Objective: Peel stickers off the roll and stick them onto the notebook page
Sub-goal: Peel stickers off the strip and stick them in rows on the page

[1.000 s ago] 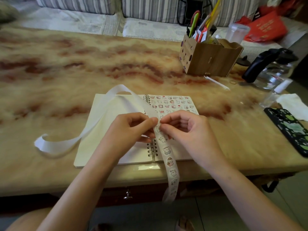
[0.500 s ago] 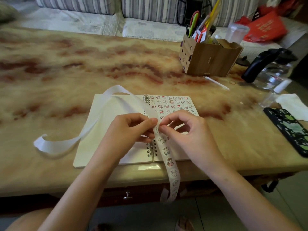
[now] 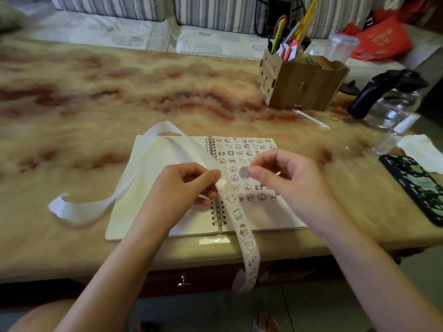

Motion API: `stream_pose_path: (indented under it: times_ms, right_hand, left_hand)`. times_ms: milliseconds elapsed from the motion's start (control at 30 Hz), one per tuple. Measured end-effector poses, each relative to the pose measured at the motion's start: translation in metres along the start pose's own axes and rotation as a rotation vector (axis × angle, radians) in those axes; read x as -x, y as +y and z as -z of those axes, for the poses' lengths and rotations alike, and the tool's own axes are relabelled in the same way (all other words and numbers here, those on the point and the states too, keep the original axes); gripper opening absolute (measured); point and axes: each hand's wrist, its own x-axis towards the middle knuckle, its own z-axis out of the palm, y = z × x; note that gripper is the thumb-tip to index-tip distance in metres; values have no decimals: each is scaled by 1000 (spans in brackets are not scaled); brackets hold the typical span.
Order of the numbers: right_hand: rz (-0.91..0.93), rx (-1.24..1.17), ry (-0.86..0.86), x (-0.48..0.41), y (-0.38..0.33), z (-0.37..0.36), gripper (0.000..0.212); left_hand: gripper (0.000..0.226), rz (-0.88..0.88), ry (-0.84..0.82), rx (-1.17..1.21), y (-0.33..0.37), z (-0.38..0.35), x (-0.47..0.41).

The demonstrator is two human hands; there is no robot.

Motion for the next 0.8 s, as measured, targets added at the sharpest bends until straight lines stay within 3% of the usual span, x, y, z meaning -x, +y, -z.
stream_pose_path:
  times_ms: [267, 800]
  right_hand:
    - [-375, 112, -27, -15, 28, 60, 5]
    - [-424, 159, -106, -12, 40, 53, 4]
  left_hand:
    - [18, 23, 9, -47, -3, 0, -2]
    - [20, 32, 9, -77, -7, 0, -6]
